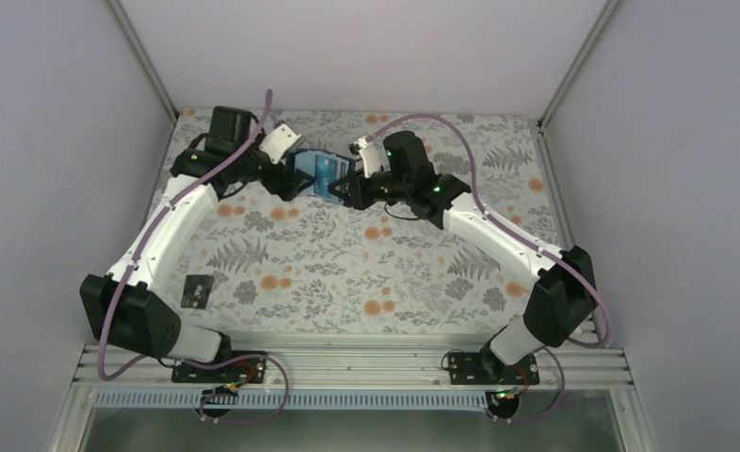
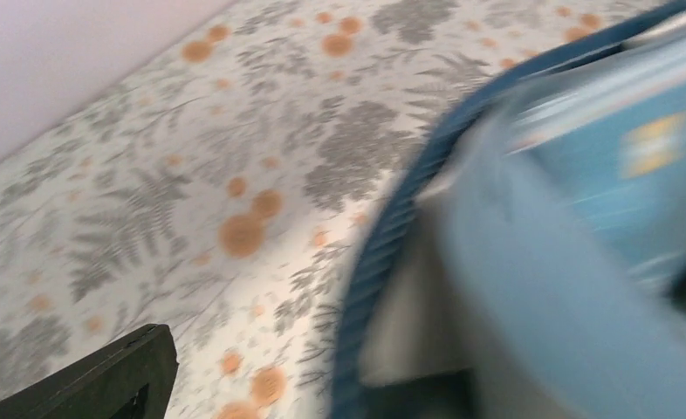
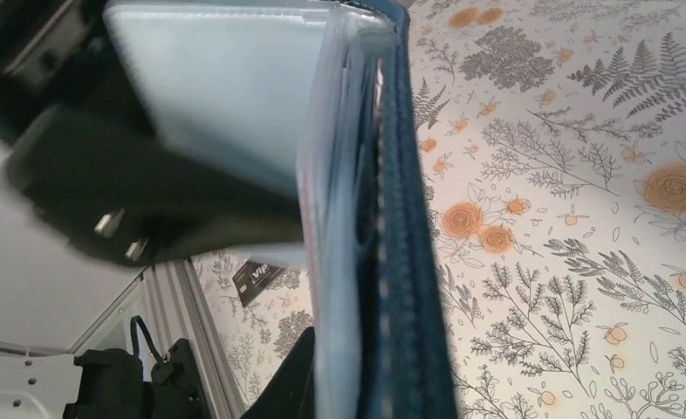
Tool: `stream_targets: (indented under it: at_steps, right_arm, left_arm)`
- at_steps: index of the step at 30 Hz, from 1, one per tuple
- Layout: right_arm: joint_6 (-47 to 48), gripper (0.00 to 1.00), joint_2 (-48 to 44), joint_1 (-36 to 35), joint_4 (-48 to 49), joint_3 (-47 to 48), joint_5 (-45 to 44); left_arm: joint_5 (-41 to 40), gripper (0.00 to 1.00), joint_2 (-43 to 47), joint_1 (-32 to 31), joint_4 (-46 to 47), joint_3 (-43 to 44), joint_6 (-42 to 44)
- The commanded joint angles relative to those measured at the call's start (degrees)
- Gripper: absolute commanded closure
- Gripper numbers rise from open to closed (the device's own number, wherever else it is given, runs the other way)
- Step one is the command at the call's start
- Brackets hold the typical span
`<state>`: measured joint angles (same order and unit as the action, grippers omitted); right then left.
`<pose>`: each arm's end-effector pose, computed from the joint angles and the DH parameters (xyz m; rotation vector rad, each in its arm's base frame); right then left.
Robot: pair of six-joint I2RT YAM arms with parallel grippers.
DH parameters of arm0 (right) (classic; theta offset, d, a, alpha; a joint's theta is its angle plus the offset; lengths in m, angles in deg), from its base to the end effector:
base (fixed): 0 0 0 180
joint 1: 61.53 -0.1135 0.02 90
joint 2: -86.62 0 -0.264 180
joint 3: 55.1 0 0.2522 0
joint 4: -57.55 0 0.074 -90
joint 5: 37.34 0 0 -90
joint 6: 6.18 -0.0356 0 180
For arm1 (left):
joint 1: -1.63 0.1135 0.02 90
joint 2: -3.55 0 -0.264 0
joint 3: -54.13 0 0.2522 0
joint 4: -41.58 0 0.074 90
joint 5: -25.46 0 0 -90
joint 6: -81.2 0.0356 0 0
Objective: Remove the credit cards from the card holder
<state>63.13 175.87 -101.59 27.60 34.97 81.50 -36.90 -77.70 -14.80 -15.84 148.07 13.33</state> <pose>0.2649 0.2452 0.3299 -0.6979 2.1132 1.1419 0.2839 -0.1009 0.3556 0.9753 2.0786 -0.5138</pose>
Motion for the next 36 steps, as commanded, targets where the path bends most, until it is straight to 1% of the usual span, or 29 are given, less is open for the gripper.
stream_targets:
  at_steps: [1, 3, 6, 9, 11, 13, 15, 17, 19, 20, 21, 22, 24, 25, 26, 29, 32, 36]
  right_arm:
    - [3.21, 0.96, -4.46, 1.01, 0.66, 0.11, 4.99]
    - [4.10, 0.96, -4.90, 1.34, -0.09, 0.10, 6.06]
    - [3.74, 0.96, -4.45, 1.94, -2.19, 0.69, 3.16]
    - [1.91, 0.96, -2.09, 2.09, -6.02, 2.76, -4.29]
    - [0.95, 0.96, -0.03, 2.04, -8.84, 4.69, -8.66]
    - [0.11, 0.96, 1.69, 1.80, -10.07, 6.01, -11.30]
    - [-0.38, 0.96, 3.59, 1.03, -12.30, 8.84, -15.29]
    - [-0.03, 0.96, 6.47, -0.64, -15.71, 12.89, -22.11]
    - [0.47, 0.96, 10.63, -2.38, -18.88, 17.02, -27.67]
    - [0.74, 0.96, 11.99, -2.81, -19.66, 18.57, -28.12]
    - [1.08, 0.96, 12.83, -2.94, -19.63, 19.74, -26.73]
    - [1.26, 0.96, 13.09, -3.00, -18.64, 19.94, -23.17]
    - [1.43, 0.96, 12.77, -3.09, -15.85, 19.34, -17.76]
    - [1.44, 0.96, 12.37, -3.02, -14.74, 18.98, -16.06]
    - [1.56, 0.96, 11.97, -3.03, -13.99, 18.54, -14.75]
    - [2.17, 0.96, 10.36, -3.01, -11.89, 16.95, -11.28]
    - [3.05, 0.96, 8.64, -3.01, -8.44, 14.94, -5.70]
    - [4.65, 0.96, 6.70, -2.99, -5.48, 13.04, -0.88]
  left_arm:
    - [-5.72, 0.00, 1.65, 5.46, 1.31, -0.78, -0.39]
    - [-4.94, 0.00, 2.20, 8.21, 1.09, -1.32, 0.41]
    - [-2.25, 0.00, 2.45, 13.77, -0.38, -0.14, 1.16]
    - [-0.65, 0.00, 3.11, 17.55, -2.15, 2.77, 1.94]
    - [-0.22, 0.00, 3.90, 18.07, -4.67, 5.31, 3.06]
    - [2.92, 0.01, 4.95, 18.02, -7.50, 7.84, 4.68]
    - [8.65, 0.06, 6.00, 17.46, -11.16, 10.25, 7.20]
    - [12.55, 0.12, 7.14, 15.35, -13.72, 11.32, 8.48]
    - [13.71, 0.22, 7.76, 9.52, -13.89, 9.88, 7.38]
    - [14.59, 0.25, 7.47, 6.40, -13.83, 8.72, 6.85]
    - [16.74, 0.30, 6.90, 3.80, -13.71, 7.59, 6.22]
    - [19.93, 0.36, 5.74, 2.14, -13.53, 6.62, 5.53]
    - [26.17, 0.51, 3.00, 1.77, -13.04, 5.38, 3.85]
    - [27.39, 0.57, 1.25, 1.79, -12.76, 5.42, 3.16]
    - [28.01, 0.60, 0.54, 1.87, -12.48, 5.24, 2.62]
    - [28.24, 0.63, -0.65, 2.50, -8.71, 2.89, 0.97]
    - [28.62, 0.66, -0.74, 3.37, -5.01, -0.23, -1.20]
    - [28.68, 0.73, -1.32, 6.40, -2.33, -1.59, -3.17]
